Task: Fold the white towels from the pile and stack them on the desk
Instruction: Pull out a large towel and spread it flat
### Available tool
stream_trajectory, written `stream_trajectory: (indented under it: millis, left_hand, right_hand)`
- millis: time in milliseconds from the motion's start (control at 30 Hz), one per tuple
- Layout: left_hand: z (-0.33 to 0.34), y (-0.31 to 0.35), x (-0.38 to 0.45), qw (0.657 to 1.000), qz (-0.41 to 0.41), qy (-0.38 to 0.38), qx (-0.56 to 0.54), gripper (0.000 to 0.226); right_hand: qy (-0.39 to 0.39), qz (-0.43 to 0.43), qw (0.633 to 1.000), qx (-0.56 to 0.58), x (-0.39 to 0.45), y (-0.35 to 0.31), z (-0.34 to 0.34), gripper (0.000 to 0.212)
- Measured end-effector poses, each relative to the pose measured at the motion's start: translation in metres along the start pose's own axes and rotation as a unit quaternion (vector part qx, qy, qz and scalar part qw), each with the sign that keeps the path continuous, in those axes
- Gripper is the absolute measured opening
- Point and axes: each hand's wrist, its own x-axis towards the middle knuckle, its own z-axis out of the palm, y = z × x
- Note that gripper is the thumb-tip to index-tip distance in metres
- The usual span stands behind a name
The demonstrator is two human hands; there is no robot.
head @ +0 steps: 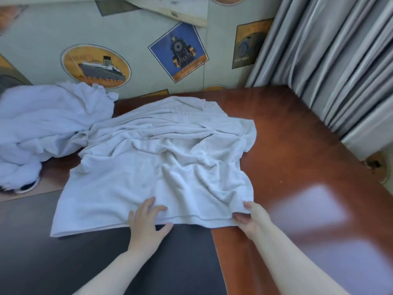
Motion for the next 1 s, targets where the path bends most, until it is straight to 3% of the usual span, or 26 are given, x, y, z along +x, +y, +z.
stream_trajectory:
  millis: [133,233,300,367,567,600,667,833,1000]
  left_hand:
    - [0.012,0.046,0.006,0.999,-0.043,-0.025,-0.003,0.044]
    - [0.017,0.064,0.012,0.995,-0.077,-0.039,0.045,0.028]
    - [0.018,0.063,0.013,0.993,-0.083,-0.029,0.076,0.014]
    - [0.016,0.058,0.013,0.993,-0.077,-0.034,0.089,0.011]
    - [0.006,0.046,0.015,0.978,-0.025,-0.043,0.201,0.021]
    - [0.004,0.041,0.015,0.975,-0.017,-0.041,0.218,0.022]
    - [0.001,0.031,0.017,0.979,-0.018,-0.030,0.203,0.019]
    - [-0.005,0.025,0.016,0.995,-0.093,0.022,0.018,0.018]
    - [-0.008,0.009,0.002,0.966,-0.145,0.102,-0.191,0.022]
  right_hand:
    - [-0.049,0.038,0.998,-0.008,-0.011,0.001,-0.006,0.025]
    - [0.023,-0.063,0.978,-0.200,-0.012,0.011,-0.017,0.015]
    - [0.087,-0.197,0.891,-0.399,-0.012,0.016,-0.024,0.015]
    - [0.117,-0.267,0.795,-0.531,-0.016,0.018,-0.026,0.020]
    - [0.070,-0.261,0.708,-0.652,-0.010,0.019,-0.017,0.021]
    - [0.067,-0.274,0.710,-0.645,-0.009,0.019,-0.016,0.019]
    - [0.052,-0.304,0.752,-0.583,-0.004,0.022,-0.016,0.017]
    - [0.096,-0.299,0.850,-0.422,-0.001,0.025,-0.025,0.026]
    - [0.141,-0.257,0.910,-0.294,0.002,0.021,-0.030,0.016]
